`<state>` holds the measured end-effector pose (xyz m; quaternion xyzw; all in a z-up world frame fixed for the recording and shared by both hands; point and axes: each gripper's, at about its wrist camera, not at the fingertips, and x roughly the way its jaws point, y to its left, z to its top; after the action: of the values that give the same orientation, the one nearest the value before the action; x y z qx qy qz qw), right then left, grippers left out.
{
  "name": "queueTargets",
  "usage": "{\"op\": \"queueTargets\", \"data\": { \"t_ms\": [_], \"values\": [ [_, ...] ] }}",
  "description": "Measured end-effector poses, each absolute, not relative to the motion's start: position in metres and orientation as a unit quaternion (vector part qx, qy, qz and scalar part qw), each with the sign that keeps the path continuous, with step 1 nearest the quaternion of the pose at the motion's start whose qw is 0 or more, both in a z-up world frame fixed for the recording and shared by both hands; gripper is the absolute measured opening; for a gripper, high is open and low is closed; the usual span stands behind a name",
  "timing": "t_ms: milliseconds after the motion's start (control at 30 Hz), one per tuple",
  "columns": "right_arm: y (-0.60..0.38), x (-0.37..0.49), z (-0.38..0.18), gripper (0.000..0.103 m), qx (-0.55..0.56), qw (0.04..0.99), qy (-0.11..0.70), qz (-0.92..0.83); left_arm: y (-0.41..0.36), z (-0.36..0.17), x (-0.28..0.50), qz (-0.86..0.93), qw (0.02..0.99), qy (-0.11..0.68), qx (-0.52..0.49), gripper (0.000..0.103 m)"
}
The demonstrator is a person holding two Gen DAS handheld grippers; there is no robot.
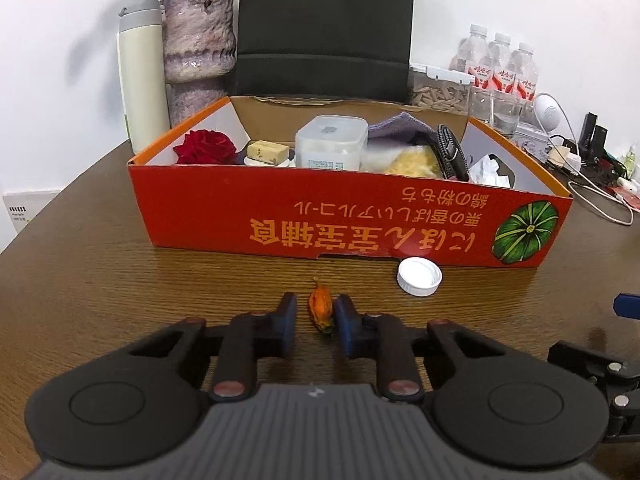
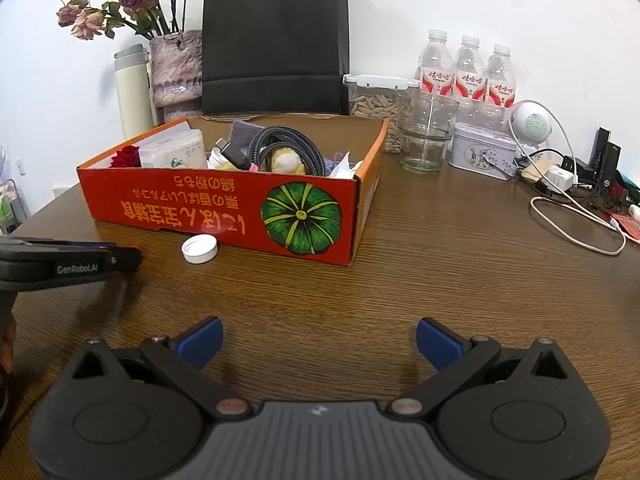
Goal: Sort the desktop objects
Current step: 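Move the left tool down and close it on the small orange item, then close the right tool on the white round cap while the left tool holds the orange item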
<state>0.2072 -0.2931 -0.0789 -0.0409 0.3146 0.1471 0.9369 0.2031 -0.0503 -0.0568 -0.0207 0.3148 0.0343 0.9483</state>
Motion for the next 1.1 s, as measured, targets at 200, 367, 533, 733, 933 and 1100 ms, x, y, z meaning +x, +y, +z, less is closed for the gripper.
{"op": "queueTargets", "data": {
  "t_ms": [200, 367, 533, 733, 933, 1100],
  "values": [
    [-0.292, 0.206, -0.078, 0.103, -0.041, 0.937, 0.313, 0.147, -0.05, -0.056, 0.201, 0.025, 0.95, 0.309, -0.024, 0.014],
    [-0.291, 0.207, -0.079, 0.103, -0.043, 0.938, 0.313, 0.146, -0.05, -0.055, 0.201, 0.019, 0.952, 0.303, -0.023, 0.013],
    [-0.289, 0.207, -0.079, 0.103, -0.043, 0.94, 0.306, 0.145, -0.047, -0.054, 0.2, 0.011, 0.955, 0.296, -0.021, 0.013],
    [-0.283, 0.207, -0.077, 0.103, -0.023, 0.942, 0.299, 0.15, -0.031, -0.047, 0.2, 0.0, 0.959, 0.281, -0.035, 0.013],
    [-0.258, 0.211, -0.075, 0.102, -0.01, 0.941, 0.296, 0.165, -0.009, -0.039, 0.195, -0.011, 0.965, 0.26, -0.037, 0.013],
    [-0.232, 0.222, -0.074, 0.095, -0.006, 0.941, 0.291, 0.172, 0.015, -0.038, 0.196, -0.013, 0.965, 0.26, -0.046, 0.013]
  ]
}}
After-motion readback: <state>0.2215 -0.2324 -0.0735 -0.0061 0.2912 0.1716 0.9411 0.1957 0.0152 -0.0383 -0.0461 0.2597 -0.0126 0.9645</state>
